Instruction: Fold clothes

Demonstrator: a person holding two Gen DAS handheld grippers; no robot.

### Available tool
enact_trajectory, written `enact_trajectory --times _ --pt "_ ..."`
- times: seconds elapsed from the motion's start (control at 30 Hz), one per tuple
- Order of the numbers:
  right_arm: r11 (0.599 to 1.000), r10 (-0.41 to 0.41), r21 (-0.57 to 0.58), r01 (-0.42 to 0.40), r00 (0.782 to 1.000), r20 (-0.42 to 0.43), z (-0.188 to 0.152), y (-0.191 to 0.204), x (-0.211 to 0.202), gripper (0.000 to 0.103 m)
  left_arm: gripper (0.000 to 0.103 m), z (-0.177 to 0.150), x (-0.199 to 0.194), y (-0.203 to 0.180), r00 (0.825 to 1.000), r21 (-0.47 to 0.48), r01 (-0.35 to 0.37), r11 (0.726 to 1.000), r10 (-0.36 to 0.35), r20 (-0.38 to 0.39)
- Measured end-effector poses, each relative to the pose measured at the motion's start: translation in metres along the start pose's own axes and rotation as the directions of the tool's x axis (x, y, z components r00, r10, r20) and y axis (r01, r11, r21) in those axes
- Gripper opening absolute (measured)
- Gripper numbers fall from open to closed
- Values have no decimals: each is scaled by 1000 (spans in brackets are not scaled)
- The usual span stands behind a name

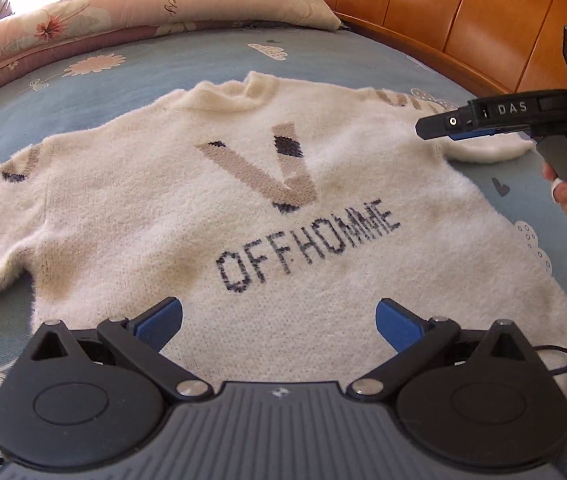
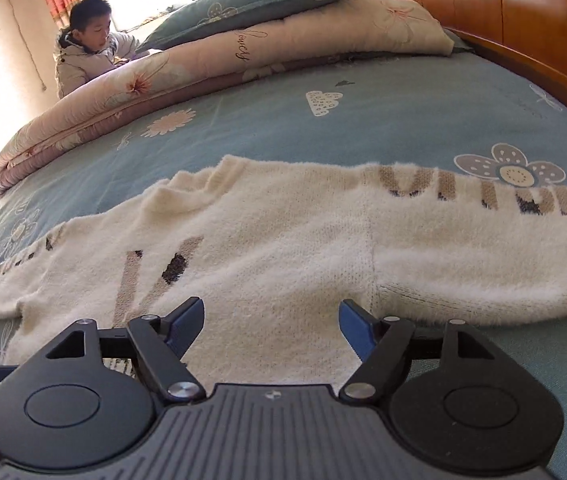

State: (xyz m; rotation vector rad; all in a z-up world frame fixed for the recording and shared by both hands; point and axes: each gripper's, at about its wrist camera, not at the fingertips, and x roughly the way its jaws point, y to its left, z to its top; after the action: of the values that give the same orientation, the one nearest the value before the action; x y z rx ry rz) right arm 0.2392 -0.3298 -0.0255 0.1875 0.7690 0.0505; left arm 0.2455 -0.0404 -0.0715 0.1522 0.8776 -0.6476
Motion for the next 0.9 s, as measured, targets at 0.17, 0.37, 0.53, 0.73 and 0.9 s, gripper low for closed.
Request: enact_trajectory --times 0.17,0.37,0.53,0.73,0.9 --pt "978 -141 -163 132 989 -44 3 44 53 95 102 -21 13 15 998 -7 36 999 -35 51" --pt "983 -168 -91 160 981 -92 -3 39 103 103 102 -31 13 9 997 119 24 993 -33 74" --pt "983 -162 -108 151 981 -111 -8 39 94 103 102 -30 12 12 996 109 33 993 -42 79" --pt "981 -191 -80 178 959 -211 -42 41 47 103 102 -31 13 12 996 102 26 994 -34 82" --pt "978 -210 -63 201 951 -227 -107 46 -9 103 102 -32 11 13 996 90 23 996 -30 79"
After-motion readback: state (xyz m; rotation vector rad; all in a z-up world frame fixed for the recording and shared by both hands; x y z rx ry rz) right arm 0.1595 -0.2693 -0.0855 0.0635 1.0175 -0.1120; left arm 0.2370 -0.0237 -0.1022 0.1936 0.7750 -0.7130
